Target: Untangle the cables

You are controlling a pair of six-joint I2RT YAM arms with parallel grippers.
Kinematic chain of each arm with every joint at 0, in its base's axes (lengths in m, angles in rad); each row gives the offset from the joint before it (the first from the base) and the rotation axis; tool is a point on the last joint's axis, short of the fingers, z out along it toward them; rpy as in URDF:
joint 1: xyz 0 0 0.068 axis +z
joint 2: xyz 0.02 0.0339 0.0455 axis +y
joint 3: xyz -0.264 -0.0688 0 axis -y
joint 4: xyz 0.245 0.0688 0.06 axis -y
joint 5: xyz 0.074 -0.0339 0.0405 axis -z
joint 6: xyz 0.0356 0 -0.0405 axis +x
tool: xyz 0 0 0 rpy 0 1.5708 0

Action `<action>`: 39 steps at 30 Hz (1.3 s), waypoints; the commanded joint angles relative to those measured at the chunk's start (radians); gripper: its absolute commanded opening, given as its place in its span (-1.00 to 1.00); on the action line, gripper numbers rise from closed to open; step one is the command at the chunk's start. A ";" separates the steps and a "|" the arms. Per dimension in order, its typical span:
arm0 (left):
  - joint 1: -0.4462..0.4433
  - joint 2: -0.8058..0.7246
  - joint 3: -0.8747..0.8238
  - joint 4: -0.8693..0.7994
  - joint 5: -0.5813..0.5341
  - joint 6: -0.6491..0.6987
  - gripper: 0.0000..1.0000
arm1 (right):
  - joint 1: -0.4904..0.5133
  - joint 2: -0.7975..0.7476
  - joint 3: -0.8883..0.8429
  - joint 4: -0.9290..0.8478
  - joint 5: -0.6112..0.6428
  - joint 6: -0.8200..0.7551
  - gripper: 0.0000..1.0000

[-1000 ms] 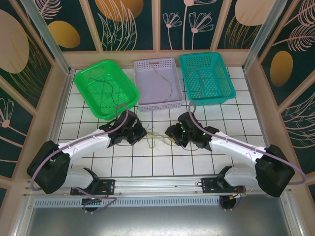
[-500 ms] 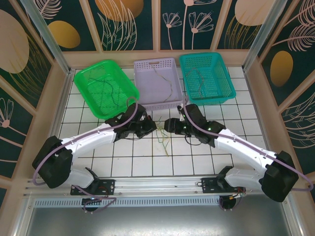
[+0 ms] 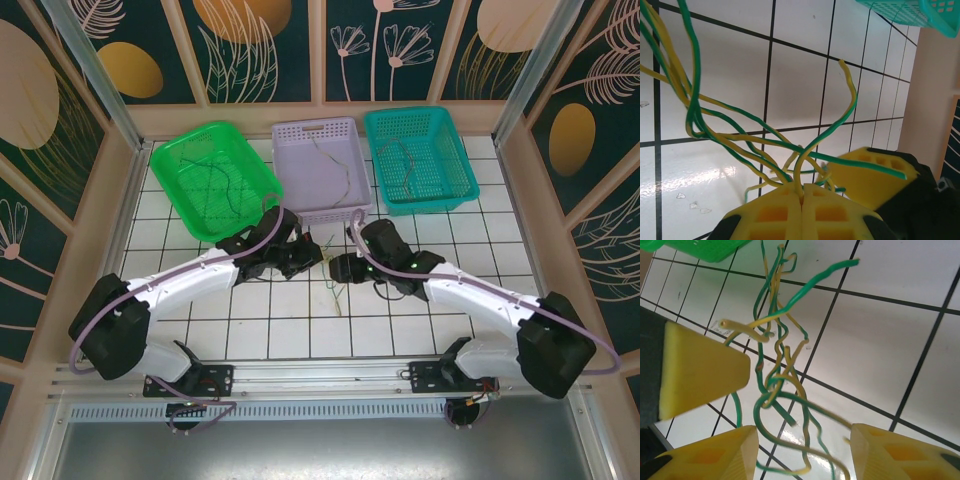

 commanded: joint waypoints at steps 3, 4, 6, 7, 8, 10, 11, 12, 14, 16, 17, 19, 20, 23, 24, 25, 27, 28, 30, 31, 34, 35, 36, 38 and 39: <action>-0.009 0.001 0.029 0.030 0.031 0.010 -1.00 | 0.004 0.067 0.008 0.099 -0.020 0.003 -0.07; -0.008 -0.005 0.029 0.021 0.021 0.006 -1.00 | 0.003 0.082 0.013 0.094 -0.013 0.007 -0.20; -0.008 -0.026 0.031 -0.008 -0.008 0.000 -1.00 | 0.001 0.091 0.017 0.081 0.009 0.016 -0.40; -0.009 -0.039 0.029 -0.023 -0.024 -0.004 -1.00 | 0.001 0.085 0.012 0.071 0.030 0.024 -0.60; -0.008 -0.054 0.025 -0.038 -0.043 -0.011 -1.00 | -0.001 0.073 0.002 0.058 0.053 0.031 -0.78; -0.008 -0.082 0.012 -0.079 -0.092 -0.033 -1.00 | -0.017 0.048 -0.021 0.028 0.086 0.041 -1.00; -0.008 -0.104 0.001 -0.106 -0.128 -0.052 -1.00 | -0.032 0.031 -0.035 0.008 0.099 0.048 -1.00; -0.009 -0.126 -0.011 -0.124 -0.156 -0.070 -1.00 | -0.046 0.016 -0.046 -0.012 0.103 0.050 -1.00; -0.008 -0.179 -0.050 -0.139 -0.204 -0.114 -1.00 | -0.081 -0.031 -0.069 -0.057 0.102 0.046 -1.00; -0.009 -0.226 -0.088 -0.140 -0.232 -0.159 -1.00 | -0.108 -0.080 -0.079 -0.096 0.082 0.023 -1.00; -0.009 -0.246 -0.105 -0.143 -0.242 -0.177 -1.00 | -0.118 -0.101 -0.080 -0.115 0.071 0.010 -1.00; -0.009 -0.286 -0.131 -0.164 -0.275 -0.212 -1.00 | -0.137 -0.144 -0.072 -0.158 0.034 -0.025 -1.00; -0.008 -0.298 -0.138 -0.178 -0.294 -0.223 -1.00 | -0.142 -0.154 -0.067 -0.177 0.022 -0.035 -1.00; -0.008 -0.332 -0.155 -0.219 -0.343 -0.251 -1.00 | -0.165 -0.168 -0.049 -0.248 0.020 -0.042 -1.00; -0.009 -0.339 -0.162 -0.228 -0.358 -0.259 -1.00 | -0.175 -0.173 -0.050 -0.269 0.033 -0.033 -1.00; -0.008 -0.345 -0.167 -0.235 -0.373 -0.264 -1.00 | -0.184 -0.183 -0.054 -0.283 0.046 -0.022 -1.00; -0.009 -0.358 -0.164 -0.268 -0.413 -0.267 -1.00 | -0.214 -0.199 -0.057 -0.305 0.080 0.007 -1.00; -0.009 -0.364 -0.160 -0.293 -0.433 -0.268 -1.00 | -0.225 -0.199 -0.051 -0.322 0.100 0.031 -1.00; -0.008 -0.372 -0.157 -0.327 -0.458 -0.264 -1.00 | -0.293 -0.199 -0.045 -0.351 0.114 0.070 -1.00; -0.009 -0.375 -0.157 -0.338 -0.465 -0.260 -1.00 | -0.316 -0.200 -0.043 -0.359 0.125 0.091 -1.00; -0.008 -0.380 -0.166 -0.344 -0.450 -0.243 -1.00 | -0.366 -0.195 -0.040 -0.378 0.170 0.136 -1.00; -0.009 -0.380 -0.168 -0.338 -0.440 -0.235 -1.00 | -0.384 -0.193 -0.041 -0.378 0.172 0.143 -1.00; -0.009 -0.379 -0.168 -0.339 -0.432 -0.224 -1.00 | -0.404 -0.189 -0.040 -0.378 0.177 0.151 -1.00; -0.008 -0.381 -0.155 -0.367 -0.435 -0.213 -1.00 | -0.429 -0.175 -0.031 -0.394 0.203 0.167 -1.00; -0.009 -0.388 -0.147 -0.391 -0.451 -0.208 -1.00 | -0.438 -0.165 -0.025 -0.407 0.222 0.173 -1.00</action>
